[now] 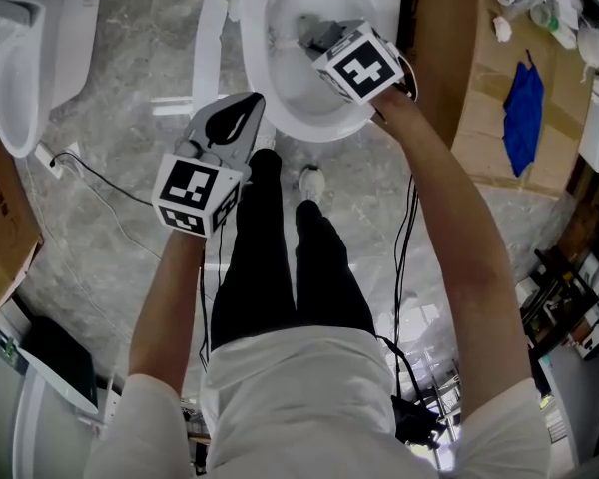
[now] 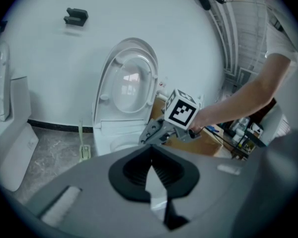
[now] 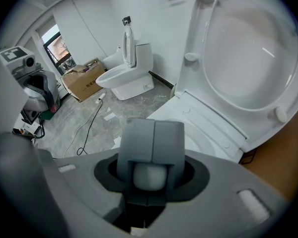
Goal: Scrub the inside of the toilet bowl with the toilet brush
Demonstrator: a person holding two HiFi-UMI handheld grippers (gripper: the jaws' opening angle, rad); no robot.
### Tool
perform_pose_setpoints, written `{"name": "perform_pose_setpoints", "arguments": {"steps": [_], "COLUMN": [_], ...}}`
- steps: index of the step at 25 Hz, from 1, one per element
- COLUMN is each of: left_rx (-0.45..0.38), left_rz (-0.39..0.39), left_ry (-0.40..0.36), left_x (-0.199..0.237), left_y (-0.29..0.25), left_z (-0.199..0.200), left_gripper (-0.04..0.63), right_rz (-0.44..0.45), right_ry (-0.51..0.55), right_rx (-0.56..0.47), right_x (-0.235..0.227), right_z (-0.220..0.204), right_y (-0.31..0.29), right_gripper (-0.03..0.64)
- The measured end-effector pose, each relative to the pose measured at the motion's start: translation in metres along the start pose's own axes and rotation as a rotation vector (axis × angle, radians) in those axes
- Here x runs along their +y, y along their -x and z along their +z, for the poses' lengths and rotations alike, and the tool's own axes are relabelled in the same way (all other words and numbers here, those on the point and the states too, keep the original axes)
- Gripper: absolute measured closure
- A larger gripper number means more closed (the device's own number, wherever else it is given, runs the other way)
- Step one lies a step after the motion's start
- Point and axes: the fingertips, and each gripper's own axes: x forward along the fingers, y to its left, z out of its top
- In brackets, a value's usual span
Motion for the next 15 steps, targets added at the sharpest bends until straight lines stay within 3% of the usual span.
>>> {"name": "perform_pose_setpoints", "arguments": {"steps": [15], "left_rx": [0.002], "left_rz": [0.01], "left_ry": [-0.009], "left_x": [-0.023], "left_y": [0.006], "left_z": [-0.014], "left_gripper": [0.604], "right_rz": [0.047], "right_ry": [0.024], "right_rx": [-0.007], "right_x": [0.028], "right_z": [-0.027], "right_y": [0.006], "right_gripper": [0.454]}}
